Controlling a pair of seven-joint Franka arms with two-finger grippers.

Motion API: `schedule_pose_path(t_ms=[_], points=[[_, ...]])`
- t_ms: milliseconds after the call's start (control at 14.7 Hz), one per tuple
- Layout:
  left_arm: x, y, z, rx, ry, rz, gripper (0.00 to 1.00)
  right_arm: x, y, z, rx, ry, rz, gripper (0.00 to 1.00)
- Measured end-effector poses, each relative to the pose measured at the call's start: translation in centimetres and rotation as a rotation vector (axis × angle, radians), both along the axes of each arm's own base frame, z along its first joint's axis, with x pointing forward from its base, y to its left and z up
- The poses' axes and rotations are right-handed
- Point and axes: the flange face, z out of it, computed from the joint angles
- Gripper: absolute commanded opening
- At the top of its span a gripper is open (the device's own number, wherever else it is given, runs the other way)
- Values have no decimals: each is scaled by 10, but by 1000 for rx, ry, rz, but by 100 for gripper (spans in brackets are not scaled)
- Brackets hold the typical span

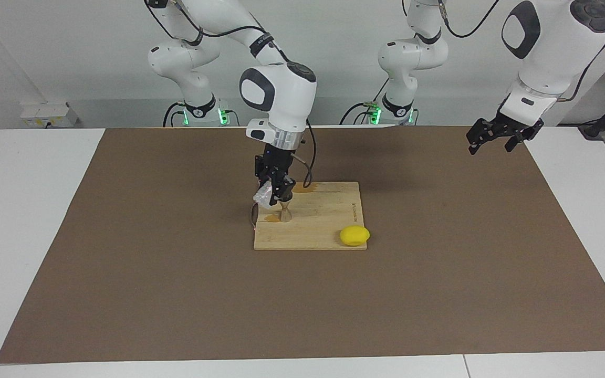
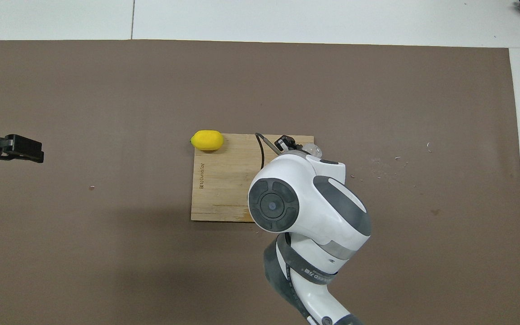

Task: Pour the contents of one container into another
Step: 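Tilt the clear glass over the metal cup with the right gripper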

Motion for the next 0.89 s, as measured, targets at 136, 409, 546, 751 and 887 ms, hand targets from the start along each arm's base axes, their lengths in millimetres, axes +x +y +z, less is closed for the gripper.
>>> schedule_pose_path(t_ms=[136, 409, 546, 751, 887], points=[[0, -1, 1, -6, -4, 23, 100, -2, 1, -1, -16, -7, 14, 4], [0, -3, 1, -18, -6, 54, 100, -5, 3, 1, -23, -14, 25, 3], [1, -2, 1, -18, -6, 57, 100, -5, 3, 2, -15, -13, 20, 3], [1, -2, 1, -18, -6, 58, 100, -3, 1, 7, 65, 27, -38, 3], [1, -2, 1, -18, -6, 58, 100, 1, -3, 13, 105, 38, -71, 3]])
